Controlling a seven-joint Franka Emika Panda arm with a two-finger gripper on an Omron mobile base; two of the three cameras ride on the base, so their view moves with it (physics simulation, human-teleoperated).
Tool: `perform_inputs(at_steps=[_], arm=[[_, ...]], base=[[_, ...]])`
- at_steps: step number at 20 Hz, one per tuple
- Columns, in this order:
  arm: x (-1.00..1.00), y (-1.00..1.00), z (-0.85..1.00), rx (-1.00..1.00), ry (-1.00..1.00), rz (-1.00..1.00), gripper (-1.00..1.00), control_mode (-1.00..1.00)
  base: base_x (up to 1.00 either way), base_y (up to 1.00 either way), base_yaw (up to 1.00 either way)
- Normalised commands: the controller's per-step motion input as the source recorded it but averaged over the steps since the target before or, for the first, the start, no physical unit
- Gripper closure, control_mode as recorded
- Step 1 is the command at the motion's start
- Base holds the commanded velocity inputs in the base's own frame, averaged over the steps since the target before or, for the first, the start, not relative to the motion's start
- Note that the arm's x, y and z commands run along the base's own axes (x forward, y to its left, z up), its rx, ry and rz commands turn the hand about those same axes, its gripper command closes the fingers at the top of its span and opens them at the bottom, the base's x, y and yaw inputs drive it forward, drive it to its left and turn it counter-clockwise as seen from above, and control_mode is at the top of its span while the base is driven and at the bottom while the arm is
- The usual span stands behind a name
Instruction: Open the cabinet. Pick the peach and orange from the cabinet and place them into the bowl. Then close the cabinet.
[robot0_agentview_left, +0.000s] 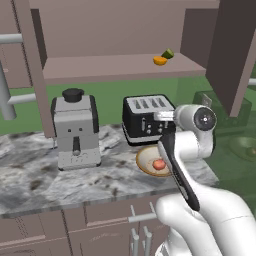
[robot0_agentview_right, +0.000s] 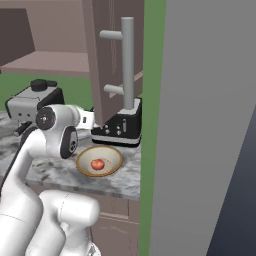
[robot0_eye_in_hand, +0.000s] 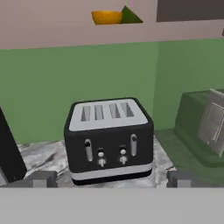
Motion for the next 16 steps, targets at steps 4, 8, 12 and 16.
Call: perform_inputs(at_steps=[4, 8, 12, 16], arm=[[-0.01, 0.00, 0.99, 0.00, -0.14, -0.01, -1.00, -1.00], [0.00, 0.01, 0.96, 0.00, -0.08, 0.00, -1.00, -1.00], [0.00, 0.01, 0.94, 0.00, -0.02, 0.00, -1.00, -1.00], [0.01, 0.00, 0.88, 0.00, 0.00, 0.00, -1.00, -1.00]], base=[[0.00, 0.00, 0.00], [0.00, 0.00, 0.00], [0.00, 0.00, 0.00], [0.00, 0.00, 0.00]])
